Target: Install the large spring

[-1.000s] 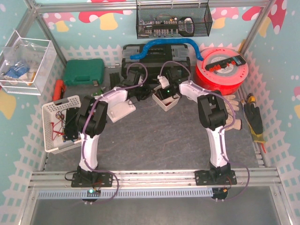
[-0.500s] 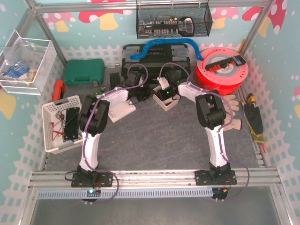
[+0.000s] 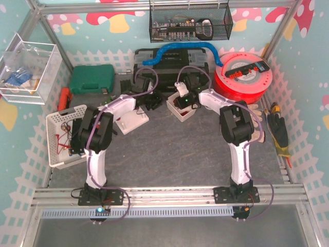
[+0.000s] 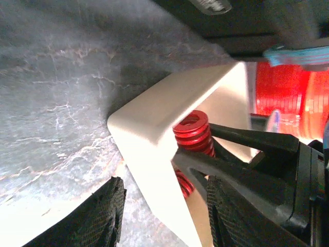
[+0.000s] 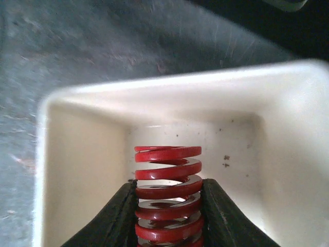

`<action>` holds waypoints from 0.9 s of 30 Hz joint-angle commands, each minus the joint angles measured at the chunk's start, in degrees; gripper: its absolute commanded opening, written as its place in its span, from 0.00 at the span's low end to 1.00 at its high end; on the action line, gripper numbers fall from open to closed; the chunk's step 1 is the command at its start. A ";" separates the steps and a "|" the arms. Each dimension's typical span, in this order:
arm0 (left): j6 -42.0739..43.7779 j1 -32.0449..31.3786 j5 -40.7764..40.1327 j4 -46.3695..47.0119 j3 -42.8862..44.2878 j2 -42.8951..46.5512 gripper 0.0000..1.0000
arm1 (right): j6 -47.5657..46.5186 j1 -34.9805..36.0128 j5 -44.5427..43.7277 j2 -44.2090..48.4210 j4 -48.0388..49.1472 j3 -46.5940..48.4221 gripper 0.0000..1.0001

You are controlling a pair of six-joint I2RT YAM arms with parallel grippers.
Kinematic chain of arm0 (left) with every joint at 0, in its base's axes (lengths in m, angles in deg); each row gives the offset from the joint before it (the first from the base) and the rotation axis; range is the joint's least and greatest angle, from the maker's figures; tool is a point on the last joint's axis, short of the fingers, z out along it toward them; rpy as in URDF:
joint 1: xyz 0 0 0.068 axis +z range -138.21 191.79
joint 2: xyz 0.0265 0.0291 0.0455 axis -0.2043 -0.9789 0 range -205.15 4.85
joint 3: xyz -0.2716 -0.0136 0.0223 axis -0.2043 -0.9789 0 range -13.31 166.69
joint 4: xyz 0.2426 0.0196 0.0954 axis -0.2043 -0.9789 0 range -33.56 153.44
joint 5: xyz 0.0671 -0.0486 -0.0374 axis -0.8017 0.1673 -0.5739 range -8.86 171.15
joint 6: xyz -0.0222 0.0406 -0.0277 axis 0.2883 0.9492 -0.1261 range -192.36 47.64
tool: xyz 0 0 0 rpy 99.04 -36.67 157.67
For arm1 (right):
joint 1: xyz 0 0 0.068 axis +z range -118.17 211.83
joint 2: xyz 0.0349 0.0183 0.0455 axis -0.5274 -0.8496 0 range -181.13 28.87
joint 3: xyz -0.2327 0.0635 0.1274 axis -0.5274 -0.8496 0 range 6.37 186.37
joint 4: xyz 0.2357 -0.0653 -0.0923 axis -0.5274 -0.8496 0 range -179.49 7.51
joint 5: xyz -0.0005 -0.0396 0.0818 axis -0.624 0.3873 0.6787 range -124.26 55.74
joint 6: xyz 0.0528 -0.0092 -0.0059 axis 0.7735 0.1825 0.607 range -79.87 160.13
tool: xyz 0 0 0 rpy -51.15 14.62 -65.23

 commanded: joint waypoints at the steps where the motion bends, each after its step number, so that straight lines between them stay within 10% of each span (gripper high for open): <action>1: 4.07 2.17 -1.80 -0.86 -2.83 9.46 0.49 | -2.78 0.15 0.14 7.71 0.17 -0.55 0.00; 27: 11.93 8.50 20.96 0.40 -10.68 24.19 0.59 | -17.48 11.46 7.21 19.22 21.88 -8.69 0.00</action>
